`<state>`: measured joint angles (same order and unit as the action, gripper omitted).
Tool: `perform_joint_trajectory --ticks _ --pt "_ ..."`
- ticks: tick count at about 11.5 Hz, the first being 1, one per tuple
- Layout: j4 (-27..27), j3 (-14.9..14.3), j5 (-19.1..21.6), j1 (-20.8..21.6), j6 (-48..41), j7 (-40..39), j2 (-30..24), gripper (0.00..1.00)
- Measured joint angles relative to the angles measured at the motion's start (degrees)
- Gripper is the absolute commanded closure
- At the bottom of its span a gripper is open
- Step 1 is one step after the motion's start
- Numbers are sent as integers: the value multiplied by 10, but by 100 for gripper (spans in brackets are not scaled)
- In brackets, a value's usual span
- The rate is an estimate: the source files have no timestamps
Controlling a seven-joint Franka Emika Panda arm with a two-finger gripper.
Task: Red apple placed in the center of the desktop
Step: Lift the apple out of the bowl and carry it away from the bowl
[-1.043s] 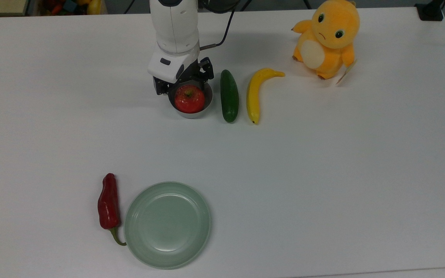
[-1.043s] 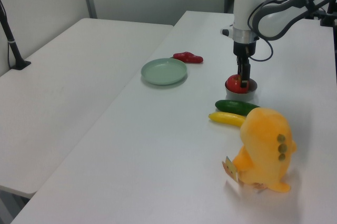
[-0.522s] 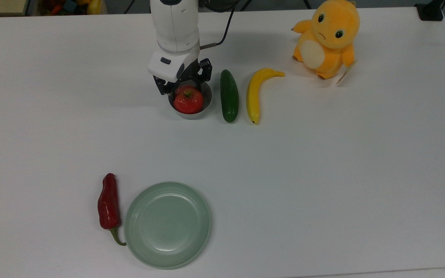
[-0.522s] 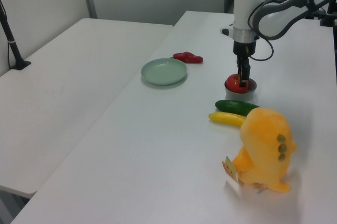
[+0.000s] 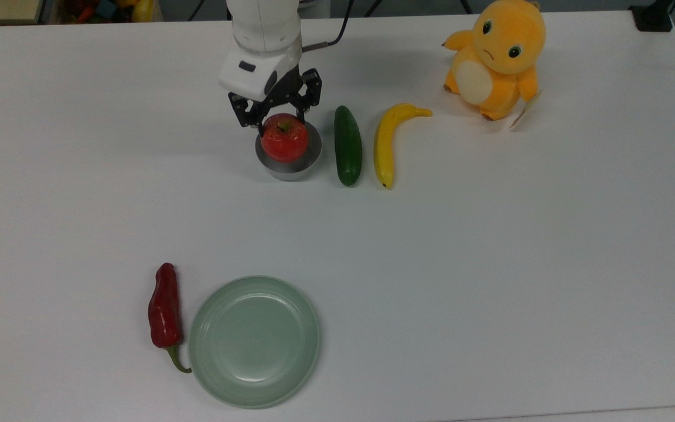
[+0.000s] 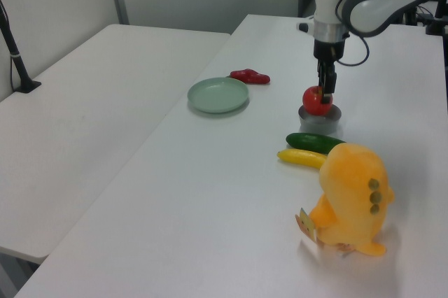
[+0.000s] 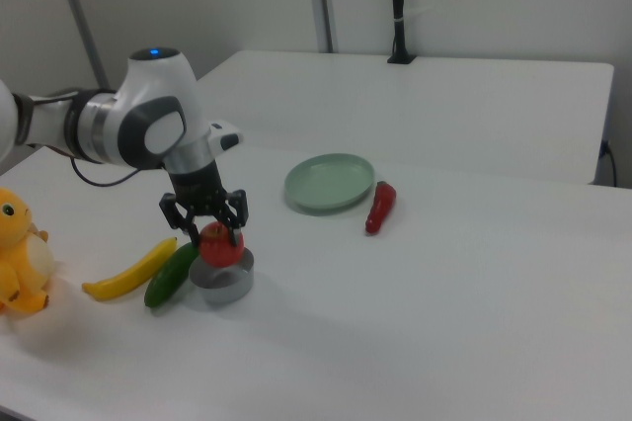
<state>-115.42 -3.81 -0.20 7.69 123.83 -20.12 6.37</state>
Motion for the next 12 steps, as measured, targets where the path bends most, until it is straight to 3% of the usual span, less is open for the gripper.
perform_joint_trajectory --ticks 3,5,9,12 --pt "46 0 5 -2 -72 0 -30 83" --pt "91 -2 30 -10 -120 0 -42 83" --pt "186 -7 51 -24 -233 1 -45 84" --pt "209 -19 51 -32 -266 4 -44 84"
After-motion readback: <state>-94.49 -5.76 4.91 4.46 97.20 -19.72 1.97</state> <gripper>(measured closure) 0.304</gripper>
